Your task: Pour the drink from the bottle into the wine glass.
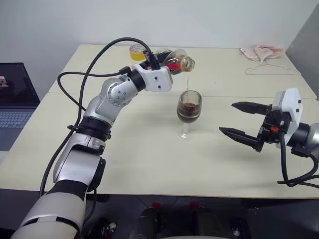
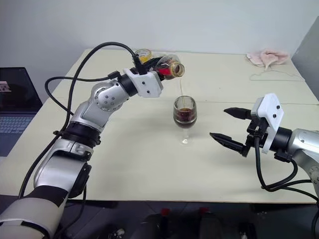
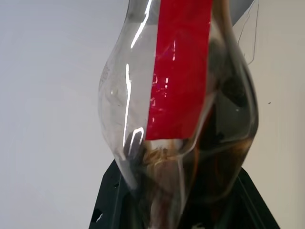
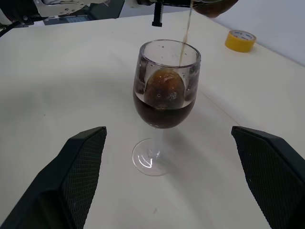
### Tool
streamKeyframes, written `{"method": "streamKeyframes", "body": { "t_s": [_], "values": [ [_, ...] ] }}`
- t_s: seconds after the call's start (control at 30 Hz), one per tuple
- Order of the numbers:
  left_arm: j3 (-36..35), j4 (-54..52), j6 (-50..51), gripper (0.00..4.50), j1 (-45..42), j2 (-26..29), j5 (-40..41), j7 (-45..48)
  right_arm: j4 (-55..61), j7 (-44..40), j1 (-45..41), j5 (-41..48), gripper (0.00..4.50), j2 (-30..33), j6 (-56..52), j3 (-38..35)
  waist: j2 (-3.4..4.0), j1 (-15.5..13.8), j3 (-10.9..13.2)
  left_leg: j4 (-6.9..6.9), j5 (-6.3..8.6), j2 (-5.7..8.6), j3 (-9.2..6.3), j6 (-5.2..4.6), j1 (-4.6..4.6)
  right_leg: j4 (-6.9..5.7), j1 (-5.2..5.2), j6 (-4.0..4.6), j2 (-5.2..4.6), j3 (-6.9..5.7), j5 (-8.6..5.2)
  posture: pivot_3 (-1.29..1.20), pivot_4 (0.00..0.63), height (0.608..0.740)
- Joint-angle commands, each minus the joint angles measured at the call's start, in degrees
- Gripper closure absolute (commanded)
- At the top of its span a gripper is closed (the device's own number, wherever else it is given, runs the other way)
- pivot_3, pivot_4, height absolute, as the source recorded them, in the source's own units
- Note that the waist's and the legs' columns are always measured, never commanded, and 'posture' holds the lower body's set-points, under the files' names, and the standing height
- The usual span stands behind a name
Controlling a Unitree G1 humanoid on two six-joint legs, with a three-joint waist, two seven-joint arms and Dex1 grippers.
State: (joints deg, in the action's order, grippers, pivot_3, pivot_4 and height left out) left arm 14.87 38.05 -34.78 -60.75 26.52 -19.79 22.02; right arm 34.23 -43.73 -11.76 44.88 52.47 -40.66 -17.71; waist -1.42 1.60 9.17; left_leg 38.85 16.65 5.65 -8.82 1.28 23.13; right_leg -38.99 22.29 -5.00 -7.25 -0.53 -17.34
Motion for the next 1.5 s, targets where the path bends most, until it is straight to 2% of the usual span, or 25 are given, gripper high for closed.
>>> {"method": "streamKeyframes", "body": {
  "t_s": [0.03, 0.13, 0.23, 0.4, 0.7, 0.93, 1.17, 1.43, 1.5],
  "values": [
    [-4.1, -4.8, 4.0, 3.58, 0.8, -1.6, 7.4, 2.7, 1.6, -0.3, 0.1, -0.3, 0.00, 0.4, 1.0, -0.8, 0.00, 0.0, 0.0, 0.00, 0.00, 0.00, -0.01, 0.00, 0.00, 0.01, 0.00, 0.00, 0.00, -0.01, 0.00, 0.00, 0.150, 0.740],
    [-7.7, -7.4, 11.1, 3.60, 2.5, -4.0, 14.2, 4.6, 1.4, -0.6, -0.2, -0.4, 0.00, 0.5, 0.9, -0.7, 0.00, 0.1, 0.0, 0.02, 0.00, 0.01, -0.05, 0.00, 0.01, 0.00, -0.01, 0.00, 0.00, -0.04, 0.00, 0.00, 0.150, 0.740],
    [-14.5, -8.0, 20.6, 3.60, 5.7, -5.6, 20.9, 1.5, 1.3, -1.0, -1.4, 0.1, 0.00, 0.2, 0.9, -0.1, 0.01, 0.2, 0.0, 0.03, 0.00, 0.00, -0.05, 0.00, 0.01, -0.01, -0.01, 0.00, 0.00, -0.04, 0.00, 0.00, 0.150, 0.740],
    [-20.3, -6.4, 25.5, 3.60, 10.6, -5.5, 23.3, -3.6, 0.3, -1.9, -2.7, 0.1, 0.00, 0.6, 0.8, 0.1, 0.04, 0.5, 0.0, -0.01, 0.00, -0.05, -0.09, 0.00, -0.03, -0.02, 0.00, 0.00, 0.06, -0.04, 0.00, 0.00, 0.150, 0.740],
    [-28.9, 12.2, 21.4, 3.60, 8.1, -5.4, 26.5, -12.5, -1.9, -4.4, -5.1, -0.5, 0.00, 1.8, 0.6, 1.0, -0.01, -0.3, 0.0, 0.10, 0.00, 0.12, -0.21, 0.01, 0.06, 0.02, -0.04, 0.00, -0.11, -0.12, 0.00, 0.00, 0.150, 0.740],
    [-31.6, 23.1, 19.3, 3.60, 5.9, -6.0, 27.9, -12.8, -2.2, -5.0, -5.8, -0.6, 0.00, 2.0, 0.4, 1.4, -0.02, -0.2, -0.1, 0.09, 0.00, 0.13, -0.20, 0.01, 0.06, 0.00, -0.03, 0.00, -0.13, -0.11, 0.00, 0.00, 0.150, 0.740],
    [-32.2, 28.3, 17.7, 3.60, 6.5, -7.4, 28.4, -10.8, -2.2, -5.1, -6.1, -0.6, 0.00, 2.1, 0.4, 1.4, -0.02, -0.1, -0.1, 0.09, 0.00, 0.13, -0.20, 0.01, 0.06, -0.02, -0.02, 0.00, -0.12, -0.12, 0.00, 0.00, 0.150, 0.740],
    [-31.8, 28.8, 15.8, 3.60, 8.4, -8.1, 27.8, -10.8, -1.9, -4.9, -6.4, -0.4, 0.00, 2.1, 0.1, 1.6, -0.02, -0.1, -0.1, 0.09, 0.00, 0.12, -0.19, 0.01, 0.05, -0.02, -0.03, 0.00, -0.13, -0.11, 0.00, 0.00, 0.150, 0.740],
    [-31.6, 28.7, 16.1, 2.88, 8.7, -8.1, 27.6, -11.3, -1.9, -4.9, -6.4, -0.4, 0.00, 2.1, 0.0, 1.6, -0.01, -0.1, -0.1, 0.09, 0.00, 0.12, -0.19, 0.01, 0.05, -0.03, -0.03, 0.00, -0.13, -0.10, 0.00, 0.00, 0.150, 0.740]
  ]
}}
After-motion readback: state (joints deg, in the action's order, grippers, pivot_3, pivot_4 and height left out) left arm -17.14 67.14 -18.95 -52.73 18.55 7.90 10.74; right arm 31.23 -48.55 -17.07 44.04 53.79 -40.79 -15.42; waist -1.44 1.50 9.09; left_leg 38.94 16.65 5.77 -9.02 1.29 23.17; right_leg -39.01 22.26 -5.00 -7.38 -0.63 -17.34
